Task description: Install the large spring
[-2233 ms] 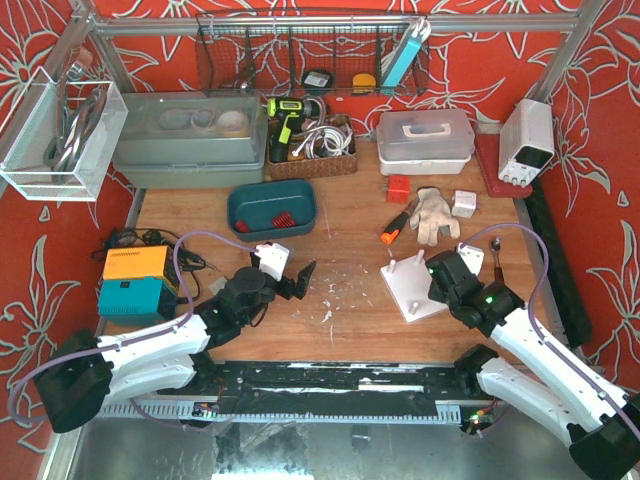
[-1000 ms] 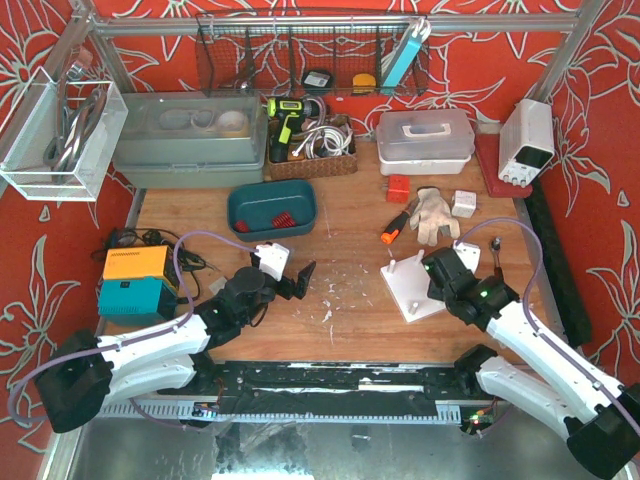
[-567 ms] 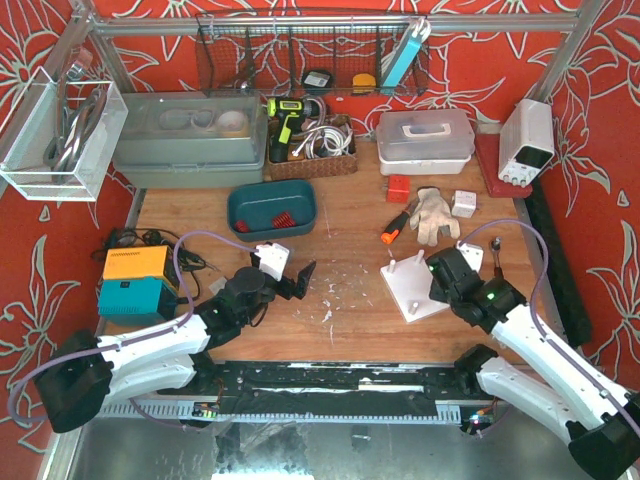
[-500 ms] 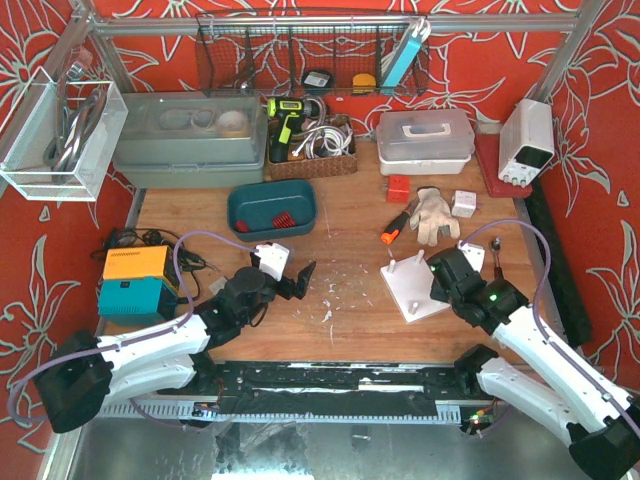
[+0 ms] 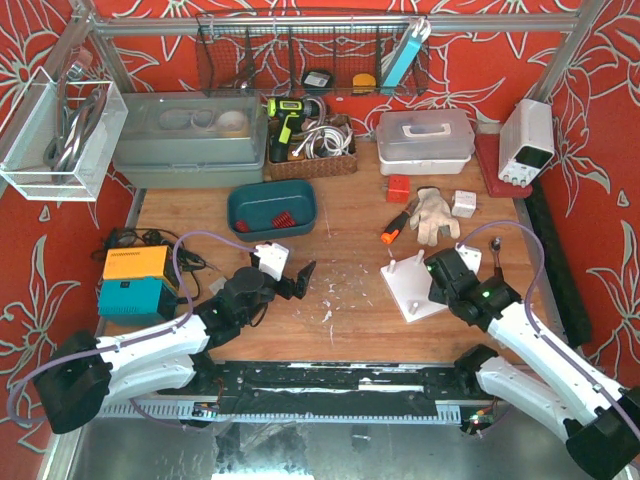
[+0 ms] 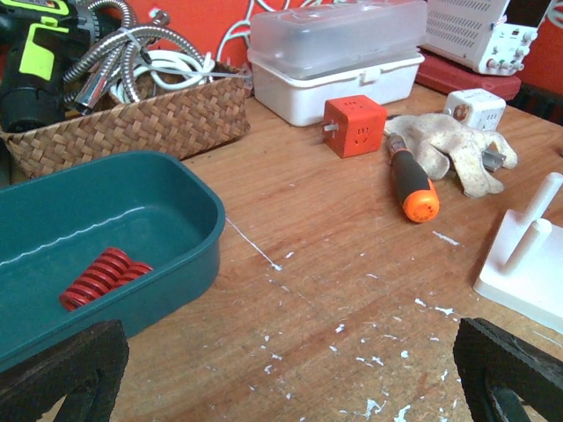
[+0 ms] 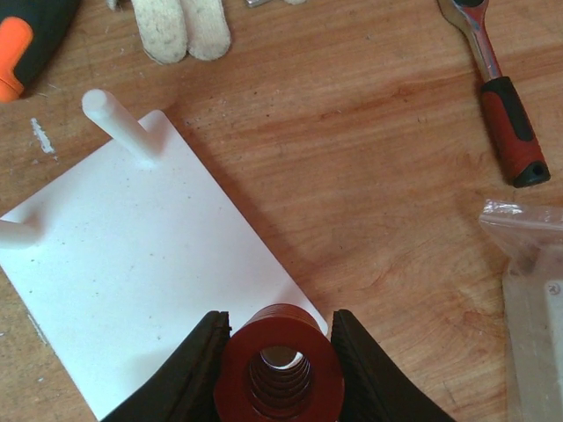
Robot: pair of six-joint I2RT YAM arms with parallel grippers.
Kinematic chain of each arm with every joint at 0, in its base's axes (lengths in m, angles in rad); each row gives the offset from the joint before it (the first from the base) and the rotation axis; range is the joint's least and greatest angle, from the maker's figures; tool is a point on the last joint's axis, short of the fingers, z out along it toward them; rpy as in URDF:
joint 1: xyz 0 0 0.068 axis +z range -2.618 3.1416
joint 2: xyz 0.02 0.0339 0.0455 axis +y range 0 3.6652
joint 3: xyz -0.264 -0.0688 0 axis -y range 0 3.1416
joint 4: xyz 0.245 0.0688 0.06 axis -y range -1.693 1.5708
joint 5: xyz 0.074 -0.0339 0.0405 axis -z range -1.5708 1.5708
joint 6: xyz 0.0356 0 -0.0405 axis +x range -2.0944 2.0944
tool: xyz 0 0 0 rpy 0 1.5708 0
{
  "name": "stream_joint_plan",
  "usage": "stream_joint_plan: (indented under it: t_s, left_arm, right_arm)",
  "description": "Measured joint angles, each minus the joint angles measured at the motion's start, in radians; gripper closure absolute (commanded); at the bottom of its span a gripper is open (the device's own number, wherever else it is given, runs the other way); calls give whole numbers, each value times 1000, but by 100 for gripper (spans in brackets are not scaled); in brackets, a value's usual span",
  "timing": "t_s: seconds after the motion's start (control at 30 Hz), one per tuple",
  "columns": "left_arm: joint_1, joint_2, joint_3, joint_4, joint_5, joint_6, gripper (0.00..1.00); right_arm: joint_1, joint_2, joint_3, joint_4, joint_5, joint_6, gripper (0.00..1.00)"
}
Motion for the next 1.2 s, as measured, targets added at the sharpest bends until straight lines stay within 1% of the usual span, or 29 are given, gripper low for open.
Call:
stream_joint_plan:
  t_s: [0.23,0.27,0.33,0.4,0.67,0.8,0.83,1.0,1.13,1.17,1.2]
  left_arm:
    - [0,-3,0,0,0,0,0]
    - [0,-3,0,0,0,0,0]
    - [0,-3,0,0,0,0,0]
    - [0,-3,0,0,0,0,0]
    - [0,-3,0,0,-1,0,0]
    - [0,-2,0,0,-3,0,0]
    - [0,-2,0,0,-4,-1,0]
    - [2,3,6,-18,-31,-48,0]
    - [35,36,95,-116,-58,-113,0]
    - [53,54,131,-140,-63,-123,2]
    - [76,75,172,-164,-63,-134,6]
  right_arm:
    - [-4,24,-54,55,-13,3,100]
    - [-5,25,-56,59,-15,7,94]
    - [-6,28,-60,68,-16,14,78]
    - [-8,35,-65,77,-16,19,69]
    - [-17,55,-82,100,-19,21,48]
    - [-20,34,-61,73,-6,9,42]
    - [-20,23,-46,64,-6,2,39]
    - [-20,-44,78,67,-28,-122,20]
    - [-21,-34,183,116,-75,-236,10]
    - [-21,-24,199,132,-87,-256,5]
    - [-22,-10,210,151,-103,-277,2]
